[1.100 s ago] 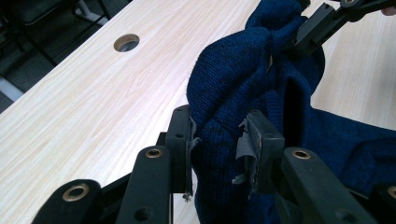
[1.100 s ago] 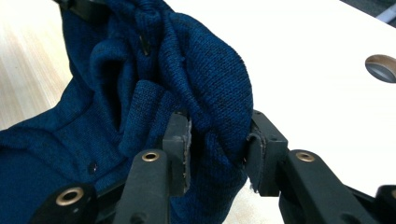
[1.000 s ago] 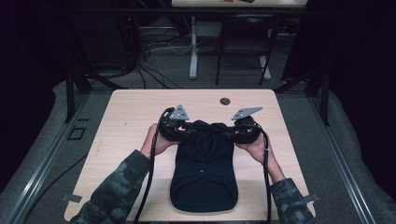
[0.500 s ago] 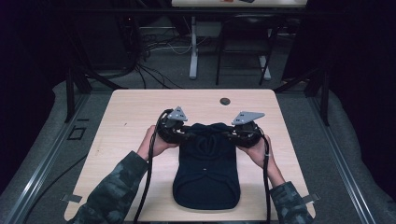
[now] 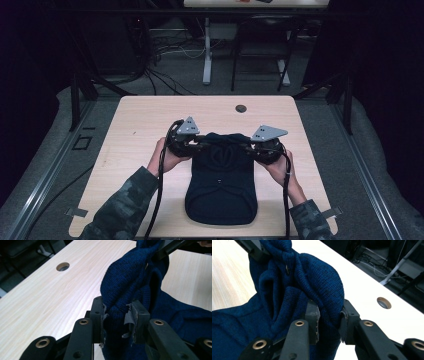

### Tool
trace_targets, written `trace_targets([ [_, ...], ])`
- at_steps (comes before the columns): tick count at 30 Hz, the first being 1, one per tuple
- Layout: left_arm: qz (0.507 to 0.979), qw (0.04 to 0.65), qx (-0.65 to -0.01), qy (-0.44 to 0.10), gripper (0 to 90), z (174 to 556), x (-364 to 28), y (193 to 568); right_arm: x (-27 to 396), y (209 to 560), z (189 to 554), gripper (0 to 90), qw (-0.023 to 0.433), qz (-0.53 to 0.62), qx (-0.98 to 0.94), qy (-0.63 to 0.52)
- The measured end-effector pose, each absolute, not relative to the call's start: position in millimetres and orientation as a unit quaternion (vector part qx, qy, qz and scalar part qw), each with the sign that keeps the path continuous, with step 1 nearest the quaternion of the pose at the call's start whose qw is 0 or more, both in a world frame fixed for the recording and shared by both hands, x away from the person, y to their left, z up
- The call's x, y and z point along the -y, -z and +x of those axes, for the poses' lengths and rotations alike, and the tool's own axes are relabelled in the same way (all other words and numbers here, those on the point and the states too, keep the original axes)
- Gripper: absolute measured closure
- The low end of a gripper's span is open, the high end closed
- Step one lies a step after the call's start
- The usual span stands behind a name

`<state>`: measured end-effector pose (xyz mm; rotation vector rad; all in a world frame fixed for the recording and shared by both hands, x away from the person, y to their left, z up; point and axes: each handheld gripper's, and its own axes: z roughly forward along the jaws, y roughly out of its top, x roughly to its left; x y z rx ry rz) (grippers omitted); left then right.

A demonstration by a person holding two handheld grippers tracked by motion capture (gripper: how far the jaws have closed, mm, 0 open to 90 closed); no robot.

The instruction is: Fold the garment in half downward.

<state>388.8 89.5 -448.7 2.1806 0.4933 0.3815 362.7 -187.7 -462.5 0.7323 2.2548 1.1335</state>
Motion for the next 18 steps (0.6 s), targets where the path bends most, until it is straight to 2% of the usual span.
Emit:
trace_targets([
  [8, 0.863, 0.427, -0.188, -0.192, 72.0, 382, -87, 445, 189, 462, 357, 72.1, 0.253, 0.268, -0.829, -0.42],
  [15, 0.854, 0.43, -0.179, -0.23, 72.1, 382, -83, 435, 189, 453, 358, 72.6, 0.283, 0.271, -0.816, -0.425],
  [18, 0.86, 0.434, -0.175, -0.205, 69.8, 383, -85, 434, 189, 451, 356, 72.9, 0.298, 0.263, -0.812, -0.427],
])
